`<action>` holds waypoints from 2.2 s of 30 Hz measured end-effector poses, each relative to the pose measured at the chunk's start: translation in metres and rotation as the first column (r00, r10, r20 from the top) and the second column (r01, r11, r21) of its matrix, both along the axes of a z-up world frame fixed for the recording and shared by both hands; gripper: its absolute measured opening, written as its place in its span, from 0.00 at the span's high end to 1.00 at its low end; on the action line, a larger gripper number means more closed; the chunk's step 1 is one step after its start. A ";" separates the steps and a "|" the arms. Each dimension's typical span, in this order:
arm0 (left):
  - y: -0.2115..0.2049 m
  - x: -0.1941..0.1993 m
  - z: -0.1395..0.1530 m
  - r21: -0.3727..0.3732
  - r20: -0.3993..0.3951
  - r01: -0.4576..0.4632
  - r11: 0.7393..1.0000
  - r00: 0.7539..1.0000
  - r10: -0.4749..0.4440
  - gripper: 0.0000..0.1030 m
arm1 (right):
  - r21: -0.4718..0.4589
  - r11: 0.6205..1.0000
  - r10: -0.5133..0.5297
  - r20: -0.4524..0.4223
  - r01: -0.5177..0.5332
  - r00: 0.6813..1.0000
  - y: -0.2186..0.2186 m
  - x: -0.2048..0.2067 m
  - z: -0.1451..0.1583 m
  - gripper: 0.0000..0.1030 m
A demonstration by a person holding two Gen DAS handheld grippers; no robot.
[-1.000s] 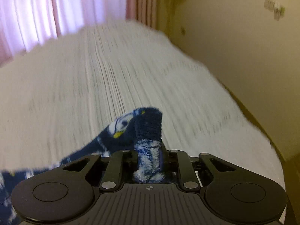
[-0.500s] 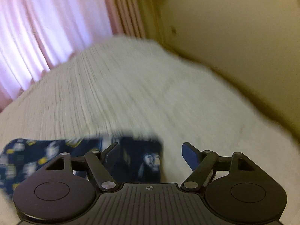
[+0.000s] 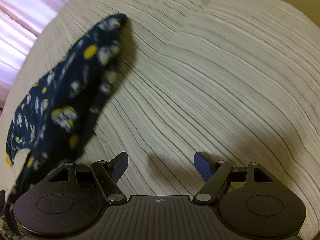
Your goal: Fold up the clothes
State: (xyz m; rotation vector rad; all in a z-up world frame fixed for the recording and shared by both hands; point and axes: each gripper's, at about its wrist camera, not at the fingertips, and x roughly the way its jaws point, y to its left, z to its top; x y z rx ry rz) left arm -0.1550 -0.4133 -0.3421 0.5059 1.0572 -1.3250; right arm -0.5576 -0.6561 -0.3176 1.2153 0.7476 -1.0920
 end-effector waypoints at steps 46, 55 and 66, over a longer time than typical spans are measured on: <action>0.304 0.282 0.078 0.001 -0.170 -0.916 0.401 0.395 0.903 0.88 | -0.228 0.972 0.063 -0.010 -0.063 0.998 -0.039 0.111 -0.001 0.26; 0.303 0.306 0.068 0.038 -0.054 -0.905 0.424 0.422 0.905 0.66 | -0.282 0.952 0.091 -0.117 -0.121 0.989 -0.100 0.119 -0.031 0.26; 0.344 0.275 0.042 0.148 -0.095 -0.932 0.330 0.318 0.943 0.68 | -0.229 0.971 -0.005 0.260 0.067 0.965 -0.115 0.137 -0.068 0.94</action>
